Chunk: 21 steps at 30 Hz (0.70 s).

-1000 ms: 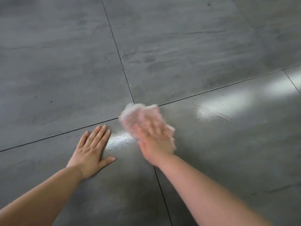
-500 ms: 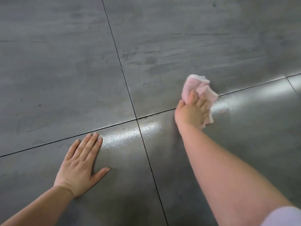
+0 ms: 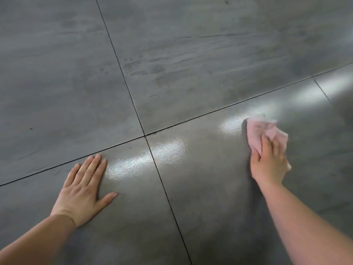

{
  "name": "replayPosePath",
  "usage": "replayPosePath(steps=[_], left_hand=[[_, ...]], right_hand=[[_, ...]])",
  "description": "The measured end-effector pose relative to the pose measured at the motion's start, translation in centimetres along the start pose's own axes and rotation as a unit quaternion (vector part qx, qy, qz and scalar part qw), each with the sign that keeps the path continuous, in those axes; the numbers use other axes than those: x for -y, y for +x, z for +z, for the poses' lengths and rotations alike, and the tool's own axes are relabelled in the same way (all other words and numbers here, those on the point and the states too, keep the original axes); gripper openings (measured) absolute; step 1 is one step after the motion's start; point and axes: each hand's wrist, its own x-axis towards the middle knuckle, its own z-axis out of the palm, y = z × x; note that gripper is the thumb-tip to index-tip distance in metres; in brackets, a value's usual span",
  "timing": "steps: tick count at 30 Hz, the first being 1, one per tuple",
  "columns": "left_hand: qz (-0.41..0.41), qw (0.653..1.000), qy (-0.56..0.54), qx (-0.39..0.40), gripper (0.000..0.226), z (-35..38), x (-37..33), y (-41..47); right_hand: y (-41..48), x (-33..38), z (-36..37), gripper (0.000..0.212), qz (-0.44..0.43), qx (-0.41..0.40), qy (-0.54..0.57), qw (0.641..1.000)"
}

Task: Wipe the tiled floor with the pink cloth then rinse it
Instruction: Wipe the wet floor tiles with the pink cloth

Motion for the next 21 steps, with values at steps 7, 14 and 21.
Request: replayPosePath(steps=[7, 14, 21], left_hand=[[-0.024, 0.999, -0.028, 0.006, 0.1, -0.1, -1.2, -0.4], [-0.075, 0.995, -0.061, 0.006, 0.114, -1.9, -2.3, -0.5], [-0.094, 0.993, -0.062, 0.027, 0.081, -2.0, -2.9, -0.5]], right_hand=[[-11.0, 6.4, 3.0, 0.052, -0.165, 0.042, 0.01, 0.985], [-8.8, -1.0, 2.3, 0.049, -0.367, 0.06, -0.081, 0.925], [-6.4, -5.3, -1.3, 0.055, 0.184, 0.016, 0.052, 0.981]])
